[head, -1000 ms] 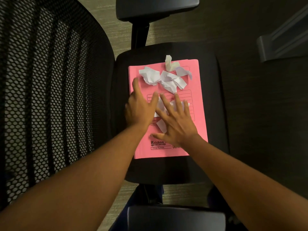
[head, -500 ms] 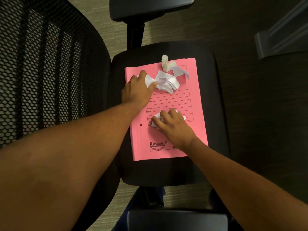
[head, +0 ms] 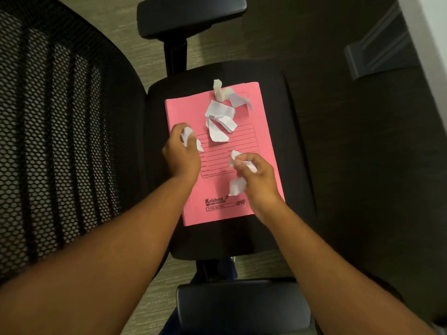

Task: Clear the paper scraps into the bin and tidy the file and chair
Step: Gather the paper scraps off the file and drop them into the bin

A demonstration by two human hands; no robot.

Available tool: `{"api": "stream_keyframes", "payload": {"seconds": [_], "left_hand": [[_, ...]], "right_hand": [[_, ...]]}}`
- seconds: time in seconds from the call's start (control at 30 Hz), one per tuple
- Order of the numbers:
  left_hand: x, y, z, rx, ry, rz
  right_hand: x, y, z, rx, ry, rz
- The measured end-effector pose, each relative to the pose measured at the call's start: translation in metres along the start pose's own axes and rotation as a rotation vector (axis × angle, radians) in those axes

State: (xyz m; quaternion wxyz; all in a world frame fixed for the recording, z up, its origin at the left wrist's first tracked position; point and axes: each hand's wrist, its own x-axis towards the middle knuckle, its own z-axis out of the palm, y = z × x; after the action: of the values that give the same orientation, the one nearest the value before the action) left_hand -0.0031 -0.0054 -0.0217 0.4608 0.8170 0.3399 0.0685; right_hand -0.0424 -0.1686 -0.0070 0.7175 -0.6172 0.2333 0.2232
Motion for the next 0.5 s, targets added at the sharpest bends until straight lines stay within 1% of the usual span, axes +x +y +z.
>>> {"api": "stream_keyframes", "payload": {"seconds": [0.07,0.1,0.17,0.23,0.33,0.43,0.5], "left_hand": [[-0.028,0.007,0.0,-0.063,0.016,-0.061],[-0.044,0.01,0.001,-0.103,-0.005,-0.091],[-0.077,0.018,0.004,-0.223,-0.101,-0.15],[-0.113,0.027,0.008,-0.343,-0.237,-0.217],[-0.165,0.039,0.013,-0.449,-0.487,-0.272],[-0.213,0.046,0.021,-0.51,-0.775,-0.305],[-0.243,0.051,0.029,-0.517,-0.93,-0.319]], "right_hand": [[-0.022,-0.007,-0.023,0.249,-0.059,0.124],[-0.033,-0.008,-0.036,0.315,-0.07,0.132],[-0.058,-0.009,-0.061,0.405,-0.067,0.111],[-0.082,-0.007,-0.088,0.522,-0.06,0.076],[-0.12,0.001,-0.133,0.644,-0.02,0.034],[-0.159,0.02,-0.183,0.754,0.077,0.0],[-0.187,0.038,-0.215,0.823,0.16,-0.003]]}}
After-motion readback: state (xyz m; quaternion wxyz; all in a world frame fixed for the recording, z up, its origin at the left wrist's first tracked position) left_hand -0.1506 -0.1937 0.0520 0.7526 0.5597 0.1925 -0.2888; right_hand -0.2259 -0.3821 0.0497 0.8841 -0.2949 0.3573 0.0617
